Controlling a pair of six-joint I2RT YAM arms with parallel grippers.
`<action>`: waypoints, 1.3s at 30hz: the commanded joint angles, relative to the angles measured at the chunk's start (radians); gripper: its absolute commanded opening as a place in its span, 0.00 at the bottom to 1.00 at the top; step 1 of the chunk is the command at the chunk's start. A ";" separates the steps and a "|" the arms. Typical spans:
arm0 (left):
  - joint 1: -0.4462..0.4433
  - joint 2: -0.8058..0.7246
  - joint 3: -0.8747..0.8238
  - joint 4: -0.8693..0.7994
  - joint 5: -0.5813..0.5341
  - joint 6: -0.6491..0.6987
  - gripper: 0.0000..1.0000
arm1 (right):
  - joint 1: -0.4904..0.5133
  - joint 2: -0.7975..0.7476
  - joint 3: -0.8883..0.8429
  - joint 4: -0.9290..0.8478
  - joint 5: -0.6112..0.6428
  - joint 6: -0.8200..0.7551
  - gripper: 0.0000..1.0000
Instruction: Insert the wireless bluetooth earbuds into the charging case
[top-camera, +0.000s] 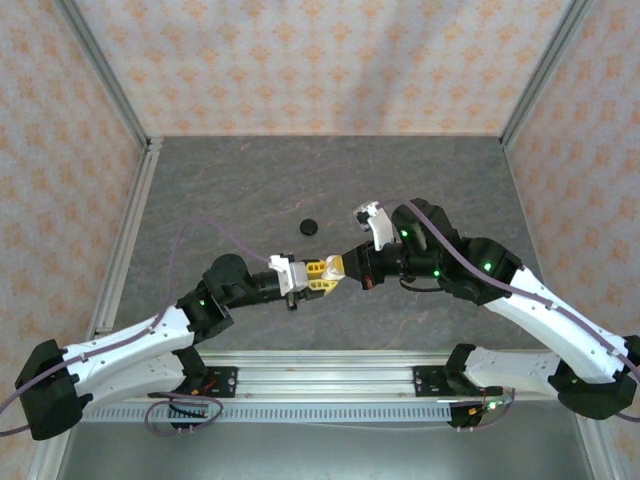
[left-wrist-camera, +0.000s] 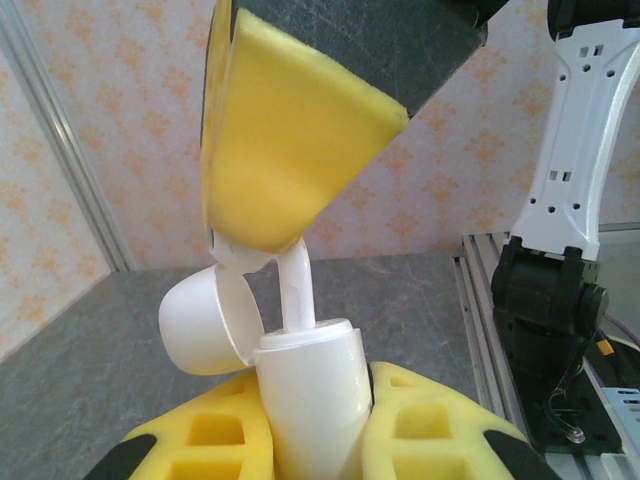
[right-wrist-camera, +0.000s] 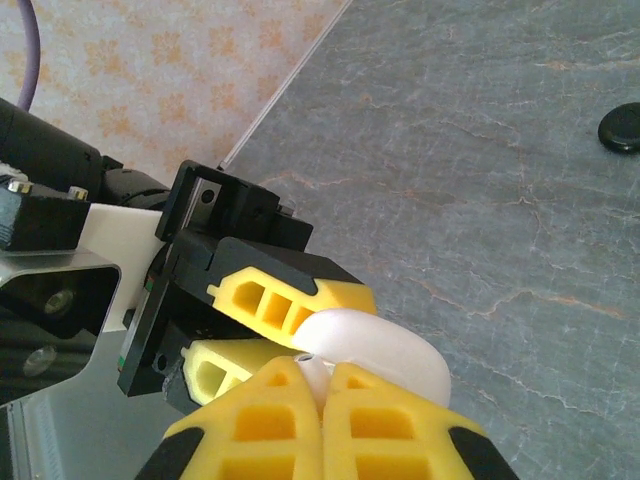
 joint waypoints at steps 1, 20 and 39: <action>-0.005 0.002 0.047 0.089 0.007 -0.024 0.00 | 0.003 -0.019 -0.007 -0.048 -0.013 -0.056 0.06; -0.004 0.000 0.049 0.103 0.010 -0.036 0.00 | 0.003 0.000 0.027 -0.106 -0.072 -0.104 0.06; -0.004 0.002 0.035 0.136 0.008 -0.061 0.00 | 0.010 0.028 -0.072 0.100 -0.182 -0.058 0.15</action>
